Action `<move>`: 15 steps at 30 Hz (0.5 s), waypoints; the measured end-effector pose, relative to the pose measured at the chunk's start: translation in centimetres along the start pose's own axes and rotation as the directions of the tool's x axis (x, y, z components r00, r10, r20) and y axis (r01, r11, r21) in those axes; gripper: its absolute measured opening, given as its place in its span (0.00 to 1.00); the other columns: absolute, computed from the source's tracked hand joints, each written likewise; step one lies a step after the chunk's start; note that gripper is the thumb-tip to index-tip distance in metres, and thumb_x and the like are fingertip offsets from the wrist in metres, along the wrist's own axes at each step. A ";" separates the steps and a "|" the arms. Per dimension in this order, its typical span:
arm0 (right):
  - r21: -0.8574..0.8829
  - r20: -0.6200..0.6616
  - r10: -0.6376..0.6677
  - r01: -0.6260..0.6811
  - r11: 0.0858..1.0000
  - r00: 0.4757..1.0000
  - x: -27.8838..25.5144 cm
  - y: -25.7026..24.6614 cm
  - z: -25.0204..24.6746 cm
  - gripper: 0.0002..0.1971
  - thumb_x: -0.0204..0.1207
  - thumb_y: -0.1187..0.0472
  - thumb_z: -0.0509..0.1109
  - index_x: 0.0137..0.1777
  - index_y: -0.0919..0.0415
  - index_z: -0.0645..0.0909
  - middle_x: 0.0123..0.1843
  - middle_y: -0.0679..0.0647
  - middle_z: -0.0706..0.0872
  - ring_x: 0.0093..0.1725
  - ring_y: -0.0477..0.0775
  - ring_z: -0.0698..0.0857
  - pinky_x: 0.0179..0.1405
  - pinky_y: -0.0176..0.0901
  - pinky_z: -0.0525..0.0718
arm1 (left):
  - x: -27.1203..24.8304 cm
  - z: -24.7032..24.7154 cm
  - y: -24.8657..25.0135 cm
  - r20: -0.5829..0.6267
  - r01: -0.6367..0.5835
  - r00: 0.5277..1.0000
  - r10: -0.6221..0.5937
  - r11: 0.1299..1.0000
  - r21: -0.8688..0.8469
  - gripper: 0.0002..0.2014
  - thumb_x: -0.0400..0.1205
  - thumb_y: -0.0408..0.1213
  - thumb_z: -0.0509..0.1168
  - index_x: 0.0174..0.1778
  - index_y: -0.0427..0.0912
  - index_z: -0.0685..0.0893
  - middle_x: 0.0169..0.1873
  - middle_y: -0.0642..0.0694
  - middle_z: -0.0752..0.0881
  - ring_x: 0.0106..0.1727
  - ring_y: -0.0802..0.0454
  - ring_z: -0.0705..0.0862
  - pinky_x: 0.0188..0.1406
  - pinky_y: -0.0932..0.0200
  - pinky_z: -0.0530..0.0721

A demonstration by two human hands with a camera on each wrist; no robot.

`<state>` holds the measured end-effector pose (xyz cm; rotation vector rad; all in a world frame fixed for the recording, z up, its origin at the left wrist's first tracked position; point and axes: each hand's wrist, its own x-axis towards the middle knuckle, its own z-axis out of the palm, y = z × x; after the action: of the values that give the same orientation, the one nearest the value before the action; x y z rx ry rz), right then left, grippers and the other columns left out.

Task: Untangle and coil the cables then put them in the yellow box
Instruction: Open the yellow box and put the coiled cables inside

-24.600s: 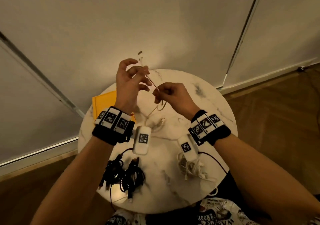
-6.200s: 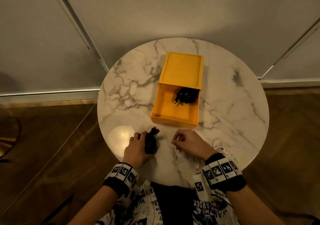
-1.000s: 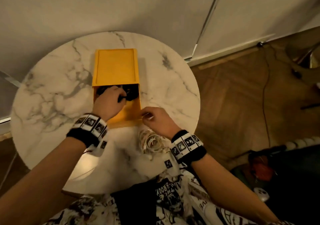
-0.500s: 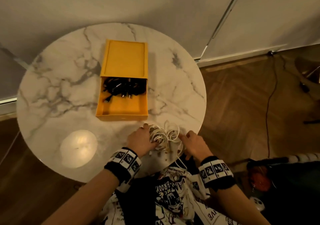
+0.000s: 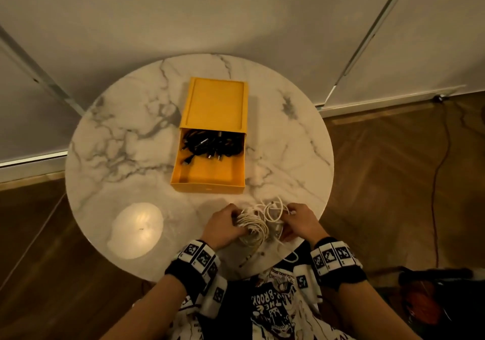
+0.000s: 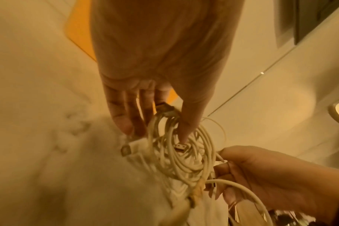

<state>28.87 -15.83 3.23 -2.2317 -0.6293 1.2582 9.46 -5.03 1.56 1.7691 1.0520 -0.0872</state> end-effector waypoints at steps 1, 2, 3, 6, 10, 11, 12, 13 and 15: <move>0.034 0.007 -0.008 0.008 0.999 1.000 0.1 -0.3 0.2 0.07 0.78 0.64 0.69 0.43 0.69 0.81 0.29 0.64 0.87 0.29 0.66 0.89 0.32 0.64 0.90 | 0.0 -0.1 -0.2 0.001 -0.002 1.000 0.002 0.997 -0.073 0.19 0.68 0.38 0.80 0.51 0.46 0.81 0.48 0.46 0.88 0.49 0.49 0.86 0.53 0.54 0.84; 0.043 0.009 -0.014 0.014 0.999 1.000 0.3 -0.5 0.4 0.07 0.78 0.63 0.69 0.43 0.69 0.81 0.29 0.64 0.87 0.29 0.66 0.90 0.33 0.65 0.90 | -0.1 -0.4 -0.4 0.001 0.005 1.000 -0.005 0.988 -0.153 0.18 0.68 0.38 0.80 0.49 0.46 0.81 0.47 0.45 0.89 0.48 0.48 0.87 0.54 0.51 0.86; 0.045 0.000 -0.026 0.026 0.999 1.000 0.6 -0.5 0.7 0.09 0.78 0.62 0.70 0.43 0.69 0.82 0.30 0.64 0.88 0.30 0.66 0.90 0.34 0.66 0.89 | -0.2 -0.7 -0.6 0.008 0.019 1.000 -0.017 0.974 -0.227 0.19 0.68 0.37 0.81 0.49 0.44 0.81 0.46 0.43 0.89 0.48 0.47 0.88 0.54 0.48 0.86; 0.034 -0.018 -0.058 0.058 0.998 0.998 1.5 -0.5 1.3 0.11 0.78 0.57 0.71 0.41 0.66 0.83 0.30 0.62 0.89 0.32 0.65 0.90 0.38 0.67 0.89 | -1.1 -2.2 -0.6 0.018 0.079 0.997 -0.079 0.924 -0.374 0.21 0.70 0.33 0.80 0.54 0.36 0.79 0.44 0.40 0.89 0.43 0.50 0.87 0.41 0.55 0.87; 0.049 -0.045 -0.050 0.053 0.997 0.998 2.0 -0.1 1.4 0.11 0.79 0.58 0.70 0.43 0.67 0.84 0.29 0.62 0.89 0.29 0.62 0.90 0.37 0.62 0.90 | -3.3 -5.7 -1.0 -0.034 0.057 0.996 -0.078 0.909 -0.412 0.22 0.71 0.39 0.79 0.58 0.44 0.81 0.46 0.42 0.90 0.43 0.53 0.89 0.30 0.63 0.83; 0.035 -0.055 -0.053 0.055 0.998 0.997 2.0 0.2 1.3 0.10 0.79 0.58 0.70 0.42 0.66 0.85 0.29 0.61 0.89 0.30 0.62 0.90 0.38 0.62 0.90 | -3.7 -6.9 -0.9 -0.049 0.038 0.997 -0.062 0.916 -0.400 0.21 0.72 0.40 0.79 0.59 0.46 0.82 0.47 0.44 0.90 0.45 0.53 0.89 0.30 0.64 0.83; 0.015 -0.061 -0.057 0.058 0.998 0.997 2.2 0.3 1.4 0.09 0.78 0.58 0.71 0.42 0.63 0.85 0.29 0.60 0.90 0.31 0.61 0.90 0.40 0.62 0.90 | -3.9 -8.2 -0.7 -0.062 0.013 0.997 -0.040 0.921 -0.390 0.21 0.72 0.39 0.79 0.60 0.46 0.83 0.48 0.45 0.90 0.47 0.53 0.89 0.33 0.64 0.84; 0.003 -0.070 -0.061 0.062 0.998 0.996 2.3 0.5 1.4 0.08 0.77 0.58 0.71 0.41 0.61 0.85 0.30 0.59 0.90 0.32 0.60 0.90 0.41 0.61 0.89 | -4.0 -9.5 -0.4 -0.074 -0.016 0.997 -0.013 0.925 -0.379 0.22 0.72 0.38 0.79 0.61 0.45 0.84 0.50 0.46 0.90 0.50 0.53 0.90 0.37 0.63 0.86; 0.006 -0.082 -0.063 0.064 0.998 0.995 2.3 0.4 1.6 0.07 0.77 0.59 0.72 0.39 0.59 0.85 0.29 0.59 0.89 0.31 0.60 0.90 0.40 0.60 0.90 | -3.6 -12.1 0.6 -0.120 -0.070 0.992 0.030 0.937 -0.343 0.23 0.72 0.36 0.79 0.63 0.43 0.84 0.51 0.47 0.90 0.53 0.51 0.89 0.48 0.58 0.89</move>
<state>28.60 -14.40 0.79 -2.2263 -0.6568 1.1301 2.84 2.32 9.48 1.4899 1.0314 0.2217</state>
